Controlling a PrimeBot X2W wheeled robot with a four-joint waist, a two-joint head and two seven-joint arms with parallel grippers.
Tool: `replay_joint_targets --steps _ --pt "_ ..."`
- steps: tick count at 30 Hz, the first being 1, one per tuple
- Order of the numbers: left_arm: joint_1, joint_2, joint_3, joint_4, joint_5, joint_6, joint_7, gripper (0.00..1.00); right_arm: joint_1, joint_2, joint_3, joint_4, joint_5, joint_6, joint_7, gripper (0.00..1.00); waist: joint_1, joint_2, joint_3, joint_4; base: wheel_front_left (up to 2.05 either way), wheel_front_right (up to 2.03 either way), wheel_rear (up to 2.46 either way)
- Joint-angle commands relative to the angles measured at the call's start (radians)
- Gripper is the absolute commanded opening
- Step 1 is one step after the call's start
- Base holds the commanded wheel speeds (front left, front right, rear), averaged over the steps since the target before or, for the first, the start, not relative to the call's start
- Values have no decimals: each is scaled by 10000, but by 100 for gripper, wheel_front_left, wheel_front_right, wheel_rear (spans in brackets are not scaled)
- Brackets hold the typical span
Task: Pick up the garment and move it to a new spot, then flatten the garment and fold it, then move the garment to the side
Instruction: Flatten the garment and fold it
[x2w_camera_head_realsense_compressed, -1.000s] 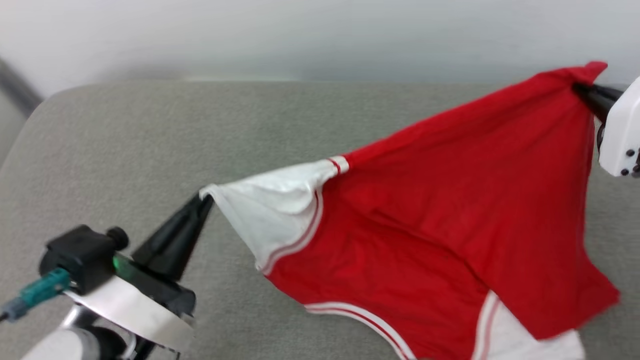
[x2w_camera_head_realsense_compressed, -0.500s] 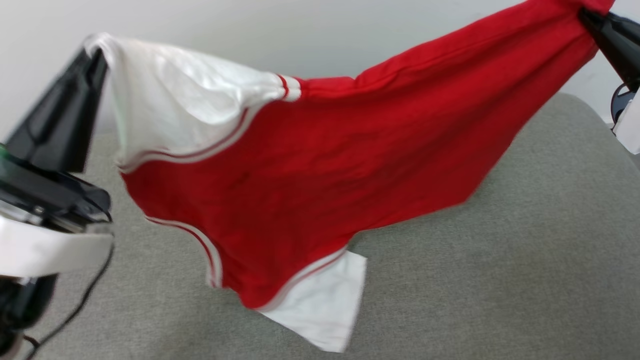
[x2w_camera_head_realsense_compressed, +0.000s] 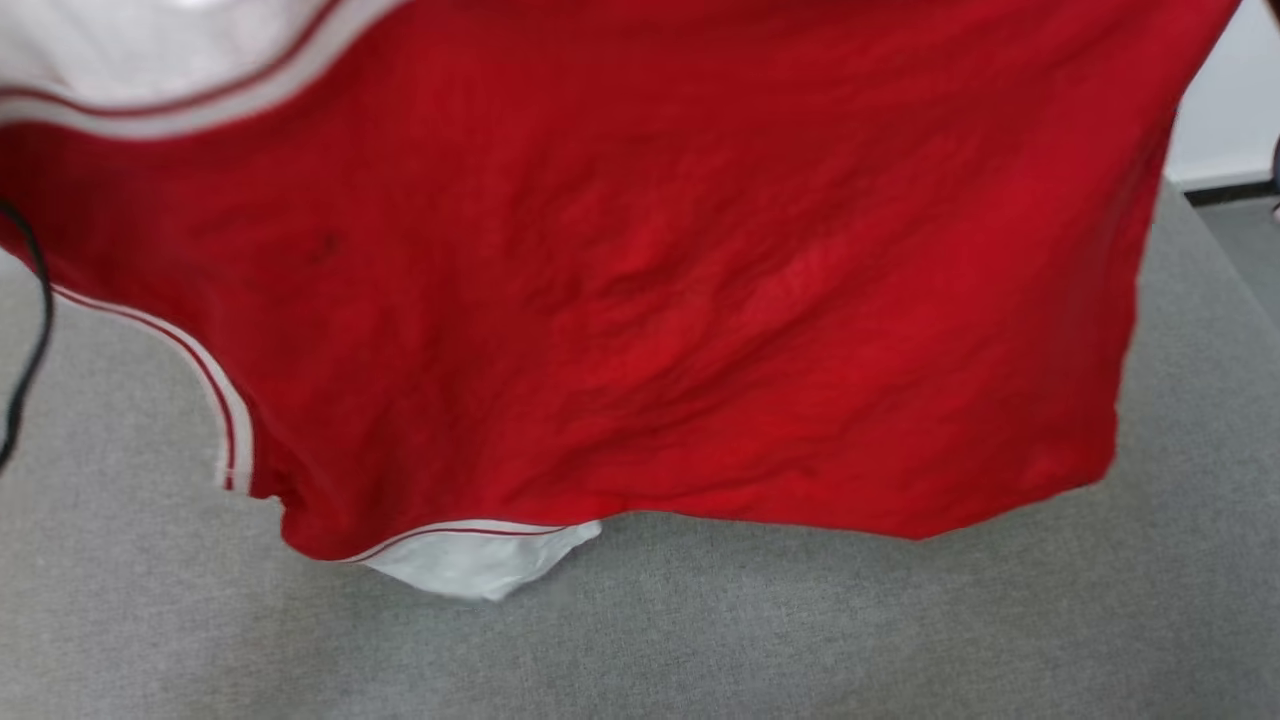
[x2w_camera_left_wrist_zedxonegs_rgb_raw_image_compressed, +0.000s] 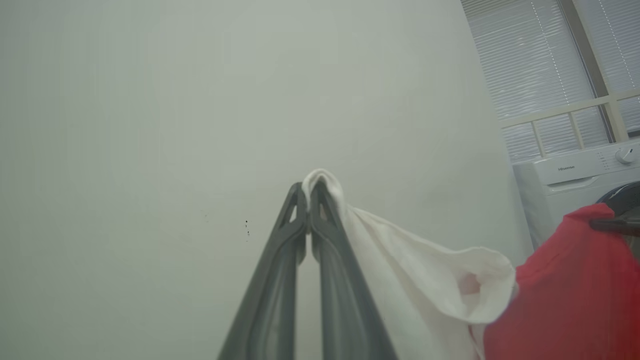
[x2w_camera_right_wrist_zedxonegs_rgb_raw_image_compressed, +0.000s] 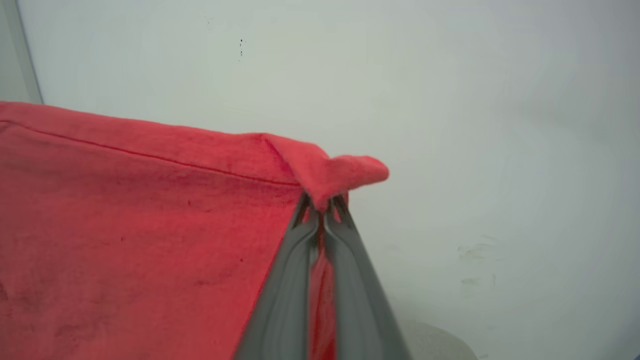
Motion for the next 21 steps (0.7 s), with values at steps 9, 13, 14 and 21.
replay_joint_targets --steps 9,13,14,21 --pt "-2605 161 -223 981 -169 -529 662 0 -1076 308 -558 -160 -413 -5 -470 0 0 -1 1700 186 0 0 0" --pt "-4202 180 -735 1878 185 -1175 852 0 -1975 394 -607 227 -650 -5 -860 0 0 -1 2644 260 0 0 0" --pt "-4683 139 -867 2155 322 -1338 867 0 -2260 436 -656 365 -712 -5 -995 0 0 -1 2898 286 0 0 0" --pt "-8475 -656 -1644 4706 1233 -2202 662 0 -4732 467 -425 2037 -1513 -5 -2094 0 0 -1 4529 494 0 0 0"
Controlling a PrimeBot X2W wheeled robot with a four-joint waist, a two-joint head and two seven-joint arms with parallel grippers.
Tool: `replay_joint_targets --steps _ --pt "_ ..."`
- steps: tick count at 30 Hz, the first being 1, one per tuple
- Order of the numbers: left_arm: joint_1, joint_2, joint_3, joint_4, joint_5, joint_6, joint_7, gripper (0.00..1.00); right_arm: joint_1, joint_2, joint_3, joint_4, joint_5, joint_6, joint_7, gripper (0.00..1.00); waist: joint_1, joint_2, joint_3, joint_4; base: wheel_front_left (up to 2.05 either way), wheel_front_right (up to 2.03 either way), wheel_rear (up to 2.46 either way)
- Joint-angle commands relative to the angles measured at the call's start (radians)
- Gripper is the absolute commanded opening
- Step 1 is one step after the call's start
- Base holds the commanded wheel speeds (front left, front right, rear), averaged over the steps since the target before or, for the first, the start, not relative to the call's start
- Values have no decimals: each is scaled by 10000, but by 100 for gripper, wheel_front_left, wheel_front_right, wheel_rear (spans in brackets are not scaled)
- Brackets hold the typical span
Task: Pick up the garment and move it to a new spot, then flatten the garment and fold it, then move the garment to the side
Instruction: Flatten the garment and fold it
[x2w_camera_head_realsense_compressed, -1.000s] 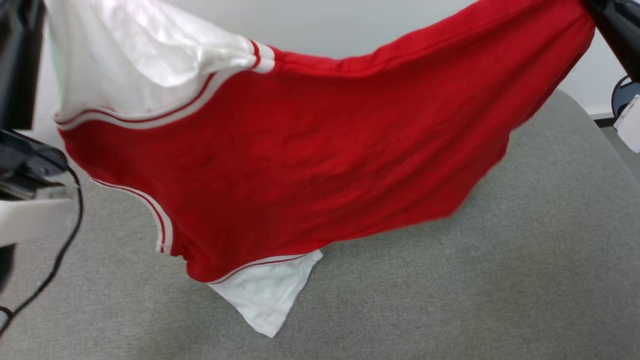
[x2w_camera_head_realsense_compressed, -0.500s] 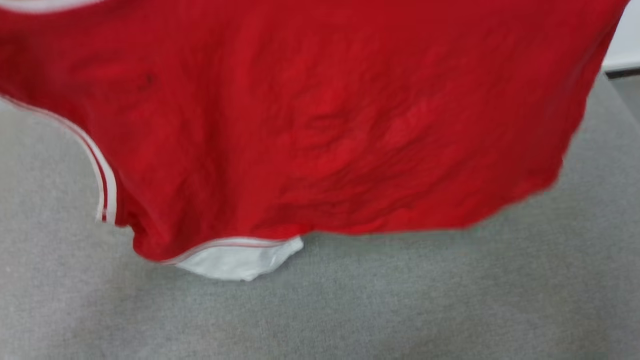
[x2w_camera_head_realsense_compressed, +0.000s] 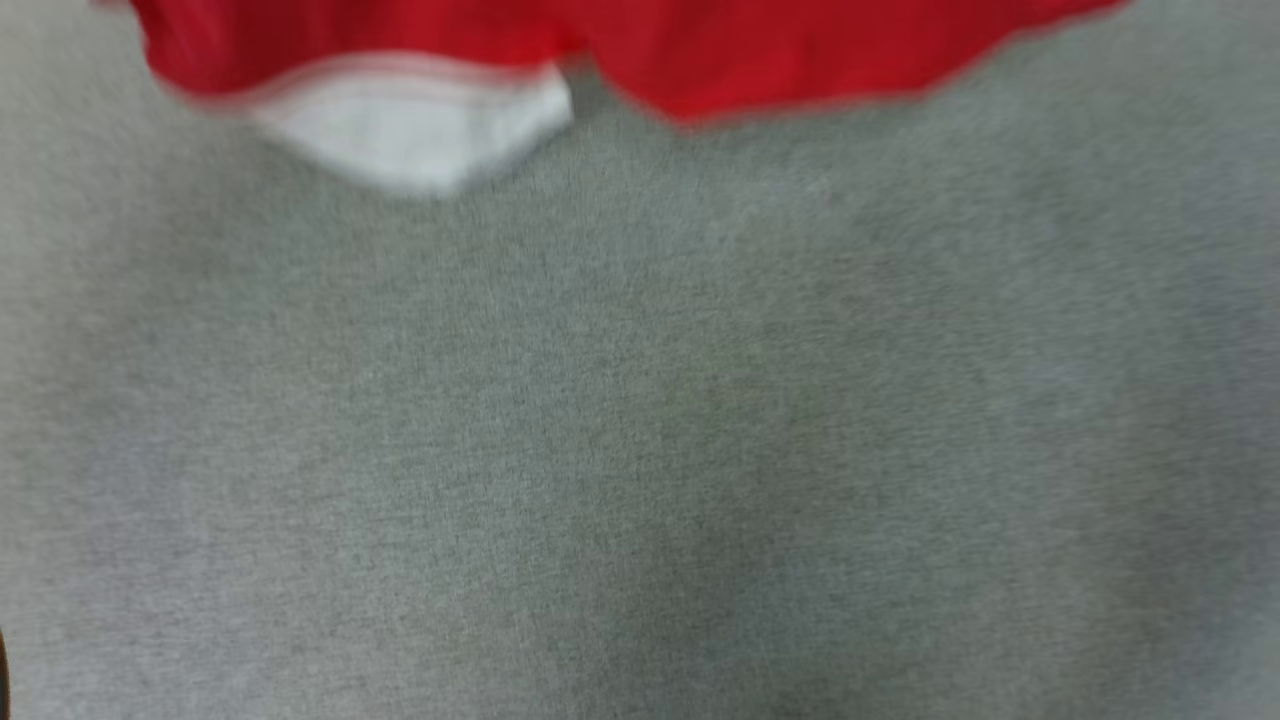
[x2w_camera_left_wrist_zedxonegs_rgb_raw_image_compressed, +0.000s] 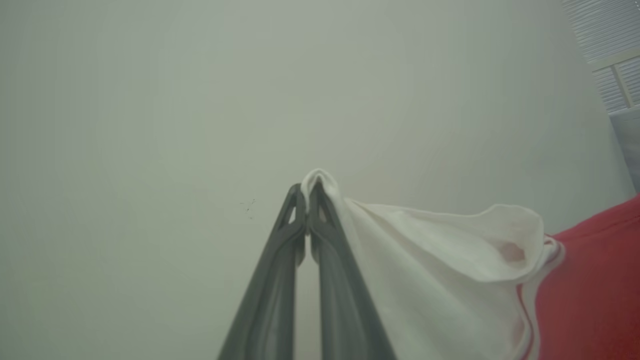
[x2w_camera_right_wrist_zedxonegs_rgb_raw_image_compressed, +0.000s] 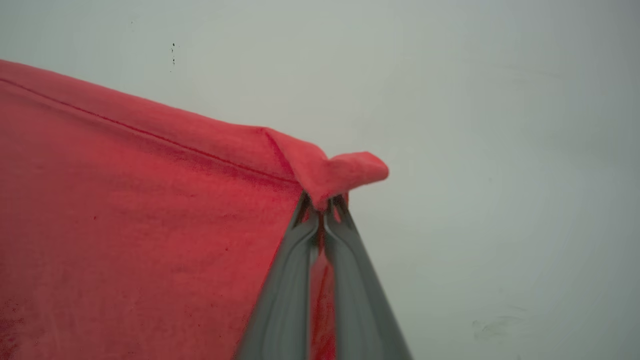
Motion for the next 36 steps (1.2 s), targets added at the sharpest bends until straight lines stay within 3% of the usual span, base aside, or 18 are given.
replay_joint_targets --steps 1,10,17,24,36 --pt "-697 -205 -109 525 161 -85 -132 0 -550 4 57 397 -234 -9 -317 0 -1 0 952 186 0 0 0" --pt "-4468 -1473 -735 4147 748 -558 -1511 0 -3749 320 419 3418 -1464 -10 -2569 0 -1 0 2469 399 0 0 0" --pt "-4488 -2298 -1054 6410 533 -642 -2911 0 -4142 596 968 5375 -2452 -10 -4061 0 -1 0 2780 704 0 0 0" --pt "-1615 -2982 -1358 6759 -102 -673 -3377 0 -2581 243 1918 6743 -2356 -10 -4765 0 -1 0 2038 1104 0 0 0" --pt "6282 -3444 -736 4534 463 -678 -3391 0 1908 -46 3038 8194 -1073 -10 -5716 0 -1 0 -743 1430 0 0 0"
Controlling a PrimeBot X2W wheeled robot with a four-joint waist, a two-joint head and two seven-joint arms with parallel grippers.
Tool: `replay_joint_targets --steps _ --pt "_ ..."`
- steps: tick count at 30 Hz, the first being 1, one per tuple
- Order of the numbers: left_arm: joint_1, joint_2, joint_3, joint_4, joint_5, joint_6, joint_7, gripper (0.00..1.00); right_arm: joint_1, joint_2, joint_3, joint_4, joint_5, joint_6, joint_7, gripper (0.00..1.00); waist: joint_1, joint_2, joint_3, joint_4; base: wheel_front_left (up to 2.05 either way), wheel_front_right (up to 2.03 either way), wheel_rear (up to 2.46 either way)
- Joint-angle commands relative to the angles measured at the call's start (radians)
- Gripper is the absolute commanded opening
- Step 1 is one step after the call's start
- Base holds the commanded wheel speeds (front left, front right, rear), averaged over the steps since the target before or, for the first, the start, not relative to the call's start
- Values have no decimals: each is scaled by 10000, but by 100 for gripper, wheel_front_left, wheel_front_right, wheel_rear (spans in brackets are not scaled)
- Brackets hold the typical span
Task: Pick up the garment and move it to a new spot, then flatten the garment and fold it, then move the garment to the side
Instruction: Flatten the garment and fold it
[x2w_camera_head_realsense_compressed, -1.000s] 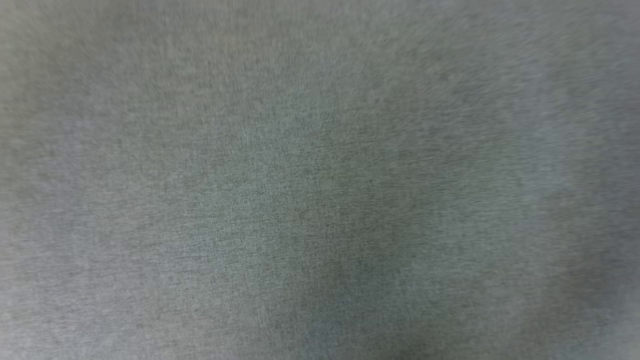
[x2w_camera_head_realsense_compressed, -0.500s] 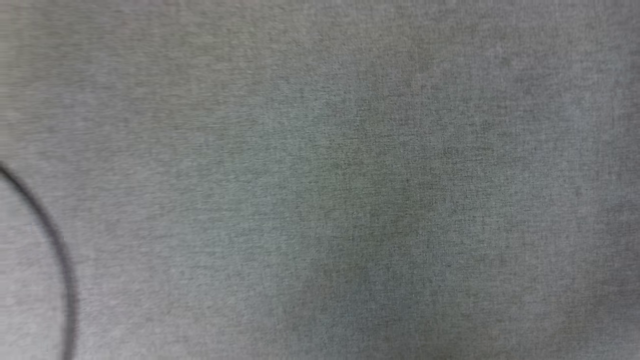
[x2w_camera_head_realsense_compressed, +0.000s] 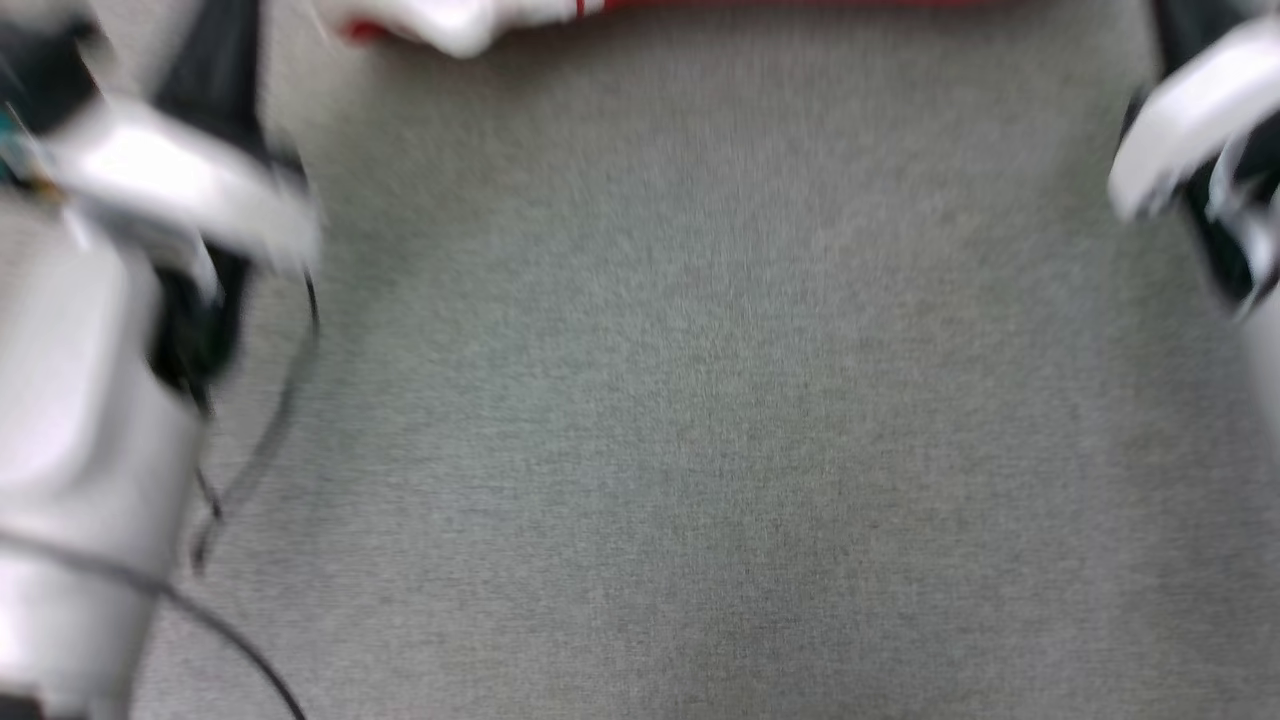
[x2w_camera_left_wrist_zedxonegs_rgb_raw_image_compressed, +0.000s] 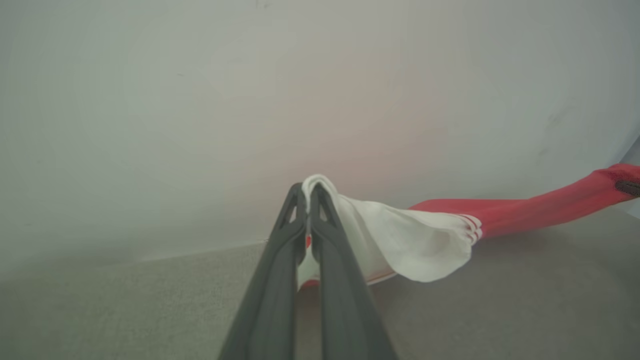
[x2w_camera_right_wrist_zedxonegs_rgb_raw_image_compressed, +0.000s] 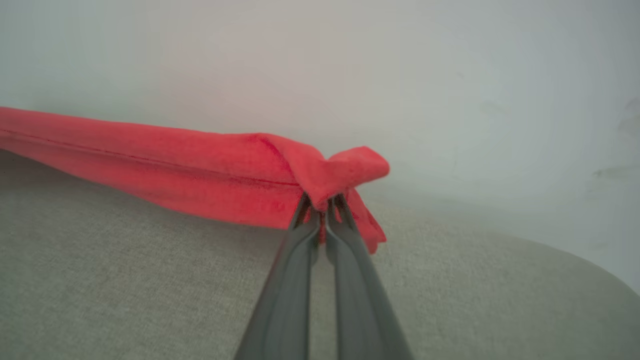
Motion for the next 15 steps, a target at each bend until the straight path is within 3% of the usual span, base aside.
replay_joint_targets --steps 1,9,15 --pt "1048 -37 -15 -231 60 -7 -47 0 702 -172 226 111 235 -14 -94 0 1 0 -1083 199 0 0 0" --pt "5152 831 -718 -1628 -30 174 584 0 3371 -774 950 -430 1842 -16 63 0 1 0 -2548 295 0 0 0" --pt "7315 1596 -990 -3142 -252 609 1364 0 5129 -1435 1197 -1579 2685 -16 488 0 1 0 -3243 154 0 0 0"
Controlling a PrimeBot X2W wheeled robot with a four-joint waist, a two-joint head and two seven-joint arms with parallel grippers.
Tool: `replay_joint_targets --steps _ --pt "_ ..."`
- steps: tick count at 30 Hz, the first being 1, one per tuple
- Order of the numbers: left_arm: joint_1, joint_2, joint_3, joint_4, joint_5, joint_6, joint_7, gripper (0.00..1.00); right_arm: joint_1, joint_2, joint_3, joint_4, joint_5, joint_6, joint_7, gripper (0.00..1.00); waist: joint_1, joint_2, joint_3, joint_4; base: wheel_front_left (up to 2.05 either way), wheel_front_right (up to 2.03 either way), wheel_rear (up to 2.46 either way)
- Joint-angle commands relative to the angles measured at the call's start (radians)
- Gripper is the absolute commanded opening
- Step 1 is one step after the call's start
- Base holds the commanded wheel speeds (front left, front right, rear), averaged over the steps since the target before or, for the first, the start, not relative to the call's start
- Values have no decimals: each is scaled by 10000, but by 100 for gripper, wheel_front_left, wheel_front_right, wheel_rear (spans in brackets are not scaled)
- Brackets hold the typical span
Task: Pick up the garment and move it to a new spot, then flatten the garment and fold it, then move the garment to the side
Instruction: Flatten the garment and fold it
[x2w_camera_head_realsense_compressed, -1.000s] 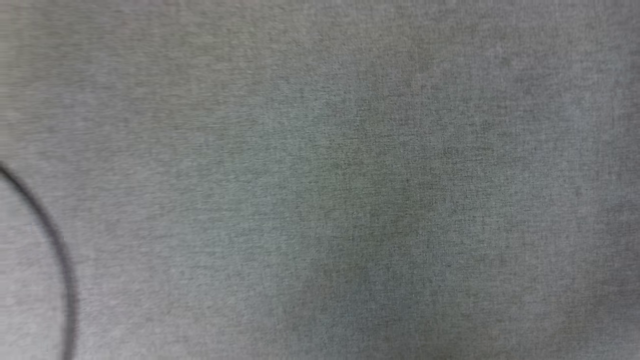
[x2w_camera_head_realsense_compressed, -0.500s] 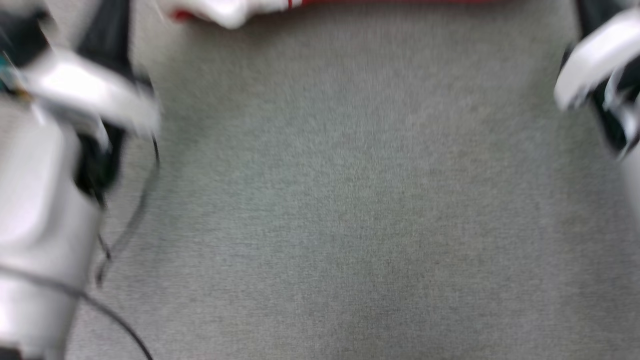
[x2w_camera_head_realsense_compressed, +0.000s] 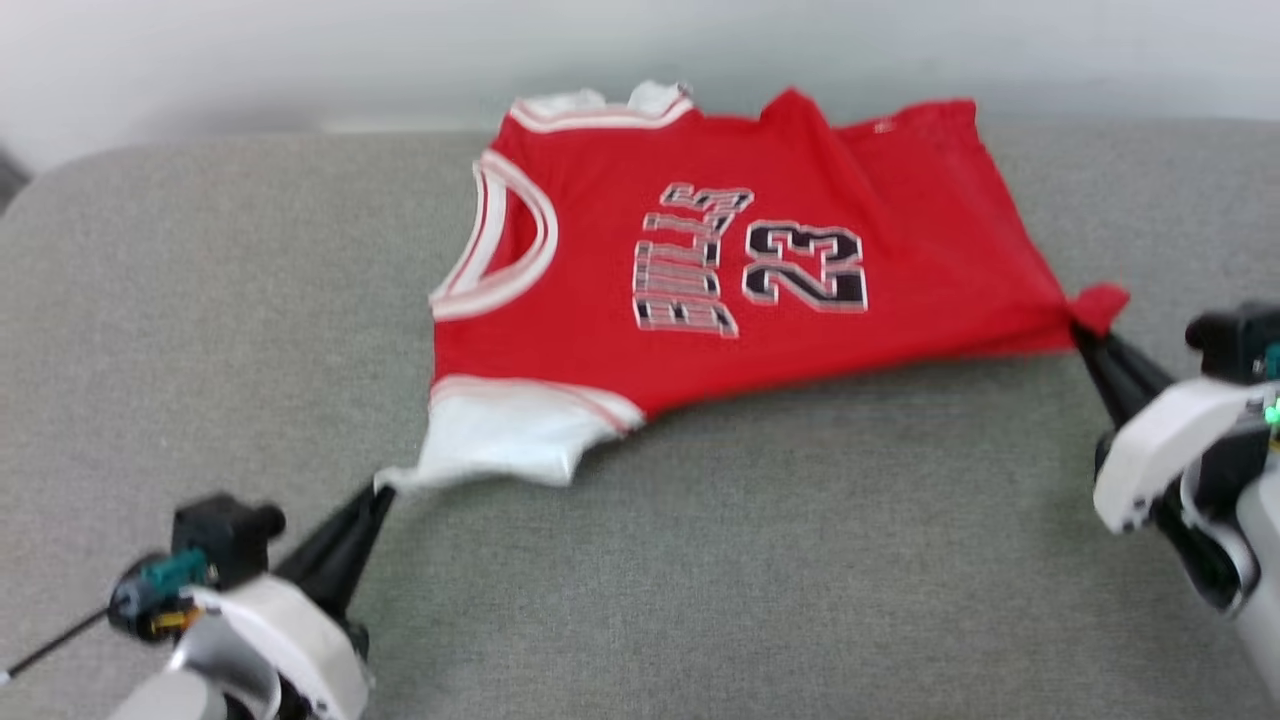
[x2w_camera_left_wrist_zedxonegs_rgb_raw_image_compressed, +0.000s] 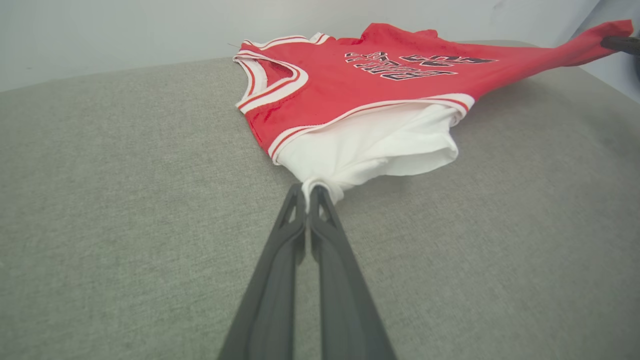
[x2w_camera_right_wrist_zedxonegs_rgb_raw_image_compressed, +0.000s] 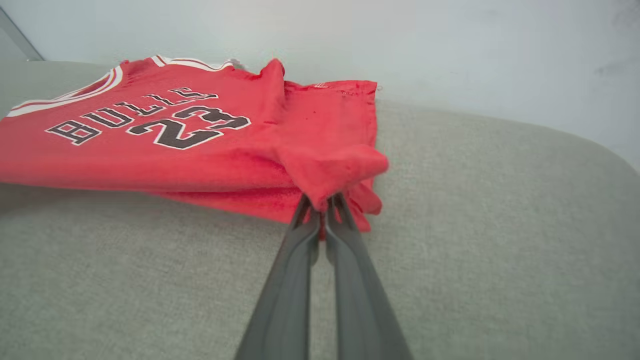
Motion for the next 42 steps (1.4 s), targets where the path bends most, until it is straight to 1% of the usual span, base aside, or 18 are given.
replay_joint_targets --steps 1,4,6,10,15,18,20,21,24,31,37,42 --pt "653 223 -28 -476 -148 194 242 0 658 -227 36 -357 243 -18 164 0 3 0 -437 -103 0 0 0" --pt "1729 355 108 -1302 -803 527 643 0 1436 -386 151 -1139 548 -16 433 0 3 0 -689 -246 0 0 0" --pt "2404 615 247 -1940 -1047 833 787 0 1956 -491 135 -1598 644 -16 663 0 3 0 -800 -371 0 0 0" --pt "3756 989 270 -3149 -1426 1258 1117 0 3007 -643 -210 -2428 687 -16 1225 0 3 0 -967 -460 0 0 0" --pt "4999 1379 78 -4298 -2005 1397 1626 0 4434 -730 -984 -3413 671 -16 2000 0 3 0 -1142 -525 0 0 0" --pt "5308 1502 -2 -4716 -2154 1378 1767 0 5132 -551 -1544 -4013 722 -14 2333 0 3 0 -1183 -541 0 0 0" --pt "5298 1500 -45 -4879 -2111 1351 1800 0 5472 -415 -1924 -4348 636 -14 2483 0 3 0 -1187 -556 0 0 0" --pt "5298 1500 -45 -4879 -2111 1351 1800 0 5472 -415 -1924 -4348 636 -14 2483 0 3 0 -1187 -556 0 0 0" --pt "4973 1432 8 -5020 -1930 1325 1649 0 5788 -162 -2352 -4807 514 -14 2649 0 3 0 -1170 -597 0 0 0" --pt "3897 1208 540 -5196 -1442 1294 914 0 5875 524 -3281 -5681 398 -13 3207 0 3 0 -887 -735 0 0 0" --pt "2734 973 795 -5077 -1223 1150 652 0 5491 760 -3550 -6209 -25 -13 3901 0 3 0 -321 -896 0 0 0" --pt "1637 849 791 -4447 -1053 1019 844 0 4945 875 -3466 -6128 -516 -13 4512 0 3 0 197 -949 0 0 0"
